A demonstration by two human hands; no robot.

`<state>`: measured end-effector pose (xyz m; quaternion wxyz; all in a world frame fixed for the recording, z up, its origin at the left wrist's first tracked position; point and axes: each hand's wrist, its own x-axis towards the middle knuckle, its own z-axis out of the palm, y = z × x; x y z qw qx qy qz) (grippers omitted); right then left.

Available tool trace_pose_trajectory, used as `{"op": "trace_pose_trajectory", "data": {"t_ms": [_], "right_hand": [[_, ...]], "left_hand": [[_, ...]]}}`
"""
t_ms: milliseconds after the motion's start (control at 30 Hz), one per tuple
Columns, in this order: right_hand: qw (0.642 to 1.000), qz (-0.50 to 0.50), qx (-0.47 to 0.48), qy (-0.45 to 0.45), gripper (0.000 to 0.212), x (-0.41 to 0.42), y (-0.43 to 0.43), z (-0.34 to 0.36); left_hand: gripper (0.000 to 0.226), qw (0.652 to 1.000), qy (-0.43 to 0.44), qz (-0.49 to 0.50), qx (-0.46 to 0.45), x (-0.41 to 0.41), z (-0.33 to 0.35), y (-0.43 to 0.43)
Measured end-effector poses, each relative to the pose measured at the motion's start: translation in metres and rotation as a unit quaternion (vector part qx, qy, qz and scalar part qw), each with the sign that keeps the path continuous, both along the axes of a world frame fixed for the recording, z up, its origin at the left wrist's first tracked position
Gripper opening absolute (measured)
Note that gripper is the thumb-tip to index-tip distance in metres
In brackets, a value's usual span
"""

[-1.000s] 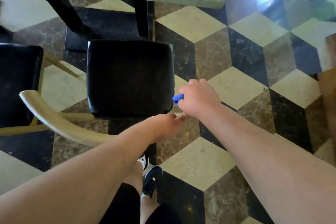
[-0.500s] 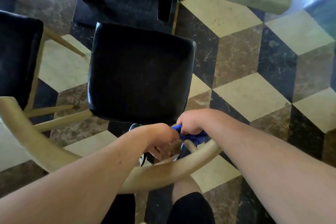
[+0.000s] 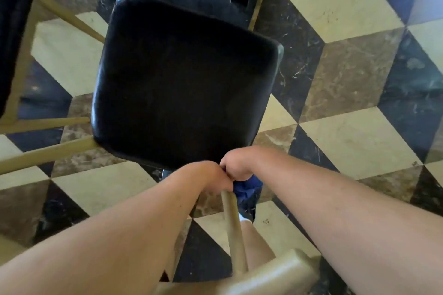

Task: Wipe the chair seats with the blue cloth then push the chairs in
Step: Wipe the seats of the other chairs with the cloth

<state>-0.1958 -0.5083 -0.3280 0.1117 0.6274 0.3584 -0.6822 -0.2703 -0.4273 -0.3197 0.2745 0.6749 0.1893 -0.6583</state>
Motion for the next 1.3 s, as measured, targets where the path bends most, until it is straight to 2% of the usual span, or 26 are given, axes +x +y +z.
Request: {"op": "trace_pose_trajectory", "data": {"t_ms": [33,100,167,233,267,367,433,500,600,667,800,867,1067,1133,1300], "right_hand": [[1.000,0.008,0.010,0.000,0.025,0.003,-0.001,0.001],[0.997,-0.058,0.043,-0.028,0.011,0.018,-0.003,0.006],[0.976,-0.163,0.096,-0.107,0.009,0.045,-0.011,0.009],[0.920,-0.289,0.162,-0.208,0.013,0.082,-0.018,0.008],[0.883,-0.331,0.201,-0.266,0.022,0.102,-0.020,0.005],[0.781,-0.380,0.282,-0.407,0.031,0.159,-0.015,-0.008],[0.740,-0.368,0.322,-0.461,0.030,0.185,-0.006,-0.018],[0.721,-0.307,0.341,-0.519,0.031,0.199,0.000,-0.030],[0.723,-0.247,0.343,-0.546,0.029,0.193,-0.005,-0.051],[0.715,-0.308,0.337,-0.530,0.027,0.177,-0.012,-0.063],[0.659,-0.507,0.308,-0.463,0.021,0.117,-0.027,-0.070],[0.662,-0.558,0.275,-0.418,0.016,0.071,-0.036,-0.066],[0.744,-0.536,0.230,-0.324,0.018,-0.036,-0.057,-0.047],[0.777,-0.496,0.226,-0.317,0.018,-0.052,-0.061,-0.043],[0.818,-0.454,0.205,-0.286,0.015,-0.045,-0.066,-0.037]], "left_hand": [[0.048,1.000,-0.015,-0.007,0.012,0.001,-0.003,0.004],[0.052,0.990,-0.109,-0.041,0.085,-0.001,-0.010,0.014],[0.057,0.944,-0.266,-0.065,0.181,0.003,-0.010,0.023],[0.066,0.878,-0.413,-0.074,0.231,0.015,-0.021,0.033],[0.073,0.863,-0.444,-0.074,0.231,0.028,-0.027,0.038],[0.081,0.855,-0.458,-0.092,0.226,0.082,-0.057,0.050],[0.080,0.847,-0.467,-0.087,0.239,0.108,-0.076,0.053],[0.080,0.827,-0.492,-0.088,0.258,0.114,-0.092,0.051],[0.078,0.794,-0.534,-0.079,0.279,0.106,-0.107,0.048],[0.077,0.783,-0.555,-0.065,0.274,0.103,-0.112,0.049],[0.072,0.771,-0.578,-0.054,0.262,0.102,-0.115,0.051],[0.072,0.773,-0.577,-0.046,0.259,0.101,-0.115,0.052],[0.069,0.776,-0.572,-0.051,0.260,0.101,-0.113,0.049],[0.068,0.777,-0.571,-0.054,0.261,0.101,-0.113,0.049],[0.067,0.789,-0.547,-0.083,0.265,0.102,-0.109,0.047]]}}
